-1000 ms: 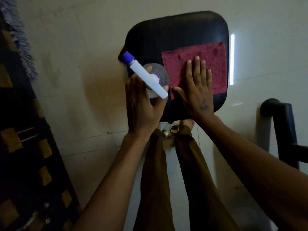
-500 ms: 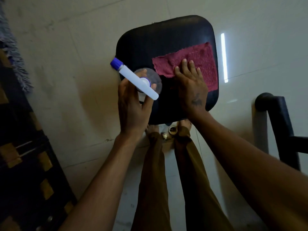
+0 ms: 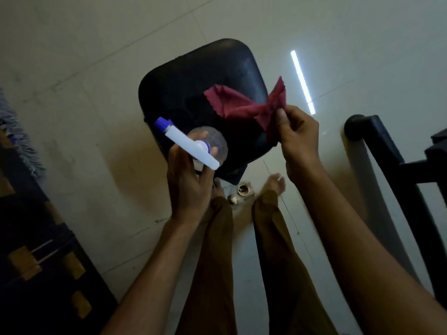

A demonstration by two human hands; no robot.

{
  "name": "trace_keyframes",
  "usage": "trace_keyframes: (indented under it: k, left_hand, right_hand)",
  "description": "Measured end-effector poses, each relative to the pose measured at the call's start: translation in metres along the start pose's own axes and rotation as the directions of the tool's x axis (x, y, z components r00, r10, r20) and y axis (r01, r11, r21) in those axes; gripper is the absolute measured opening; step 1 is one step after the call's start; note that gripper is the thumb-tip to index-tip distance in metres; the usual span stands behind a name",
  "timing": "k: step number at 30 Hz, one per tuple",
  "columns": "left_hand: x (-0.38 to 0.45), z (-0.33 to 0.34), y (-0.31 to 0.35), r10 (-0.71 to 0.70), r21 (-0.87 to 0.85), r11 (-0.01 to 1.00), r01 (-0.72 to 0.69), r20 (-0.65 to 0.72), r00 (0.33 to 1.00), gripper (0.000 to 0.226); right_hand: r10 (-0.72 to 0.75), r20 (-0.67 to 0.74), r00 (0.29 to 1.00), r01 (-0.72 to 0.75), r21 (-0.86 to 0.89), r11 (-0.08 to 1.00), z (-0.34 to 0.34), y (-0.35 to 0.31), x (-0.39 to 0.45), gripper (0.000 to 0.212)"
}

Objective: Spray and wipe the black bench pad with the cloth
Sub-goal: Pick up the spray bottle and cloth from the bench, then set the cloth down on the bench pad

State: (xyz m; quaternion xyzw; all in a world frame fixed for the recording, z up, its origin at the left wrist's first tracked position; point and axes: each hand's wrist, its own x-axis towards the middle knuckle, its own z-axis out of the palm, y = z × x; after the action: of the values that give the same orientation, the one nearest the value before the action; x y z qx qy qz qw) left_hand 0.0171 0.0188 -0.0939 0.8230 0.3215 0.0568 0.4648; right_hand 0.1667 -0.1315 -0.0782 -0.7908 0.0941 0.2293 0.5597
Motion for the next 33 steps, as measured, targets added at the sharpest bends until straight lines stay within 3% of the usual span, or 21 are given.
trace_keyframes:
  k: [5, 9, 16, 22, 26, 29, 30, 32, 33]
  left_hand:
    - [-0.017, 0.021, 0.029, 0.062, 0.004, 0.998, -0.063, 0.074, 0.995, 0.048]
    - [-0.032, 0.037, 0.038, 0.142, 0.043, 0.989, -0.144, 0.052, 0.988, 0.049]
    - [-0.059, 0.051, 0.05, 0.16, 0.061, 0.985, -0.164, 0.071, 0.985, 0.058]
    - [-0.093, 0.087, 0.098, 0.155, -0.038, 0.988, -0.151, 0.161, 0.975, 0.034]
    - [-0.117, 0.133, 0.135, 0.272, -0.053, 0.962, -0.269, 0.318, 0.908, 0.031]
    - [-0.119, 0.186, 0.164, 0.241, -0.13, 0.964, -0.23, 0.078, 0.967, 0.029]
    - [-0.127, 0.204, 0.172, 0.286, -0.084, 0.954, -0.288, -0.029, 0.958, 0.028]
    - [-0.166, 0.237, 0.207, 0.387, -0.049, 0.919, -0.392, 0.312, 0.868, 0.031]
    - [-0.186, 0.258, 0.224, 0.419, -0.037, 0.895, -0.445, 0.411, 0.81, 0.032]
  right_hand:
    - [0.127, -0.065, 0.99, -0.108, 0.236, 0.966, -0.042, 0.017, -0.037, 0.022]
    - [0.08, -0.029, 0.996, -0.07, 0.241, 0.968, -0.051, 0.02, -0.043, 0.019]
    - [-0.032, 0.0, 0.999, 0.03, 0.303, 0.953, -0.093, 0.007, -0.049, 0.02]
    - [0.025, -0.165, 0.986, 0.046, 0.416, 0.908, -0.177, 0.021, -0.08, 0.019]
    - [0.101, -0.335, 0.937, 0.084, 0.496, 0.864, -0.25, 0.04, -0.11, 0.017]
    - [0.17, -0.442, 0.881, 0.138, 0.584, 0.8, -0.314, 0.06, -0.129, 0.018]
    - [0.192, -0.471, 0.861, 0.159, 0.607, 0.778, -0.337, 0.068, -0.134, 0.018]
    - [0.248, -0.521, 0.817, 0.194, 0.652, 0.732, -0.381, 0.089, -0.145, 0.018]
    - [0.277, -0.543, 0.793, 0.212, 0.672, 0.71, -0.404, 0.1, -0.151, 0.019]
